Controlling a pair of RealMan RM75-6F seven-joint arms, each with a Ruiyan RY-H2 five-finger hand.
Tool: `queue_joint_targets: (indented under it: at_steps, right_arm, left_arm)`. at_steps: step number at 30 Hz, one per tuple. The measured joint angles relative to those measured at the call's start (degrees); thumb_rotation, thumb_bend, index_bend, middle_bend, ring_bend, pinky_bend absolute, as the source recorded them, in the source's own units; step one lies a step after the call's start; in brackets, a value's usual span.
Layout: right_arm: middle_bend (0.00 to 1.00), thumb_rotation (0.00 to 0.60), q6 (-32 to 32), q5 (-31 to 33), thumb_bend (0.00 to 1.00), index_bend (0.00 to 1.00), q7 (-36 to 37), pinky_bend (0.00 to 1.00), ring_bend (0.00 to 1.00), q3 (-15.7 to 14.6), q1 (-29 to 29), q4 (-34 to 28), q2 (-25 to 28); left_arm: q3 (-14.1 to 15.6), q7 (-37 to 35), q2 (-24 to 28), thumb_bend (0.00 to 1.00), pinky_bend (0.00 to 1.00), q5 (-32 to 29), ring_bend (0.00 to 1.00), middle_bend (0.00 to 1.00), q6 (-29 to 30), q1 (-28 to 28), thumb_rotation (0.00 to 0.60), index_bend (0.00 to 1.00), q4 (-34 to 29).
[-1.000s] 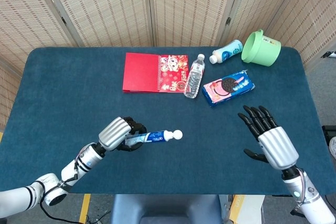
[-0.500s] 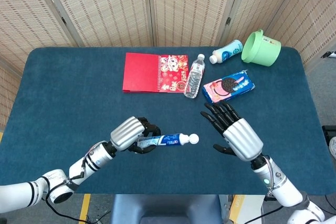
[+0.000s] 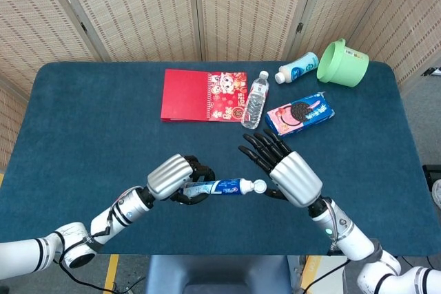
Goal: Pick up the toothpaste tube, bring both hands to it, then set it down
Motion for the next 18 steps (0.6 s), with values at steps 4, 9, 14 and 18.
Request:
queue_joint_targets:
  at_steps: [4, 9, 14, 18]
  right_arm:
    - [0.00, 0.600, -0.1, 0.2, 0.00, 0.00, -0.3, 0.00, 0.00, 0.1, 0.9, -0.1, -0.6]
    - [0.00, 0.600, -0.2, 0.1, 0.00, 0.00, -1.7, 0.00, 0.00, 0.2, 1.8, -0.8, -1.3]
    - [0.00, 0.600, -0.2, 0.1, 0.00, 0.00, -2.8, 0.00, 0.00, -0.1, 2.4, -1.8, -1.7]
    - [0.00, 0.600, -0.1, 0.4, 0.00, 0.00, -3.6, 0.00, 0.00, -0.4, 2.5, -2.2, -1.7]
  left_arm:
    - [0.6, 0.9, 0.4, 0.60, 0.50, 0.0, 0.74, 0.82, -0.7, -0.1, 0.600, 0.72, -0.5]
    - [1.2, 2.5, 0.4, 0.60, 0.50, 0.0, 0.74, 0.82, -1.6, -0.3, 0.600, 0.72, -0.7]
    - [1.5, 4.5, 0.3, 0.60, 0.50, -0.9, 0.75, 0.83, -2.9, -0.4, 0.600, 0.73, -0.5]
    - [1.8, 5.8, 0.0, 0.60, 0.50, -1.5, 0.75, 0.83, -3.5, -0.3, 0.600, 0.74, 0.4]
